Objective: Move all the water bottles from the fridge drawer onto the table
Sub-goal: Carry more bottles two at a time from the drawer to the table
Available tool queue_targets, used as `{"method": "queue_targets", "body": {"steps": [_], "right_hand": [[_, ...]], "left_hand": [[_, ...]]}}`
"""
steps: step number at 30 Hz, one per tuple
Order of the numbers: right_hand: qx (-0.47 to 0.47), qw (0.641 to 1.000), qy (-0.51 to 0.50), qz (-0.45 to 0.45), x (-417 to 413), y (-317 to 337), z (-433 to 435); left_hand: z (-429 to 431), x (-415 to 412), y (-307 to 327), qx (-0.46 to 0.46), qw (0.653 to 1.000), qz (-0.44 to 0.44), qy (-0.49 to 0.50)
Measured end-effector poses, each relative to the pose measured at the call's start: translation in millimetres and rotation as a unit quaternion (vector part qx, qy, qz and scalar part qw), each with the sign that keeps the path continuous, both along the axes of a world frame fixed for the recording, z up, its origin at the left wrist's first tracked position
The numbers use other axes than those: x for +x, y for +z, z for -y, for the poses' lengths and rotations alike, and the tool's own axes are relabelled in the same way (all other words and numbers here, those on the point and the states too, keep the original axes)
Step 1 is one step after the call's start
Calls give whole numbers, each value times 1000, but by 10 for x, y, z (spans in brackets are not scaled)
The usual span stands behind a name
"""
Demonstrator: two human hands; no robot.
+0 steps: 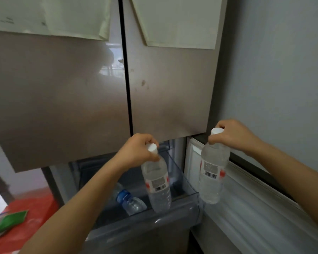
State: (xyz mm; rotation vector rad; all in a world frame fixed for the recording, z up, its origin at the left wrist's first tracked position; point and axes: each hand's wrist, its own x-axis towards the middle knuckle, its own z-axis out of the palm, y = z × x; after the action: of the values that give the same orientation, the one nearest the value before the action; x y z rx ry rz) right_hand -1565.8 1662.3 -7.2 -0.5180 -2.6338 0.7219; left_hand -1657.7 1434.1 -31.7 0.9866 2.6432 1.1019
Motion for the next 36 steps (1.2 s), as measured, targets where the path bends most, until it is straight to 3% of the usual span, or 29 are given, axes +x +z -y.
{"method": "queue_targets", "body": {"steps": [7, 15, 18, 23, 30, 36], "right_hand": [[31, 989, 114, 89, 526, -251, -114], [56, 952, 258, 152, 1037, -930, 137], [59, 932, 307, 182, 1218, -1159, 415], [61, 880, 411, 231, 1587, -1394, 1061], [72, 823, 527, 200, 2497, -1615, 2277], [30, 803, 572, 166, 3544, -1599, 3459]], "left_hand": [[53, 726, -197, -28, 998, 5, 62], [400, 2047, -840, -44, 961, -9, 274], [725, 2680, -1052, -14, 935, 39, 353], [1308, 3664, -1351, -74, 875, 90, 471], [2342, 5182, -1420, -79, 796, 112, 589], [3322, 6705, -1265, -23, 744, 101, 660]]}}
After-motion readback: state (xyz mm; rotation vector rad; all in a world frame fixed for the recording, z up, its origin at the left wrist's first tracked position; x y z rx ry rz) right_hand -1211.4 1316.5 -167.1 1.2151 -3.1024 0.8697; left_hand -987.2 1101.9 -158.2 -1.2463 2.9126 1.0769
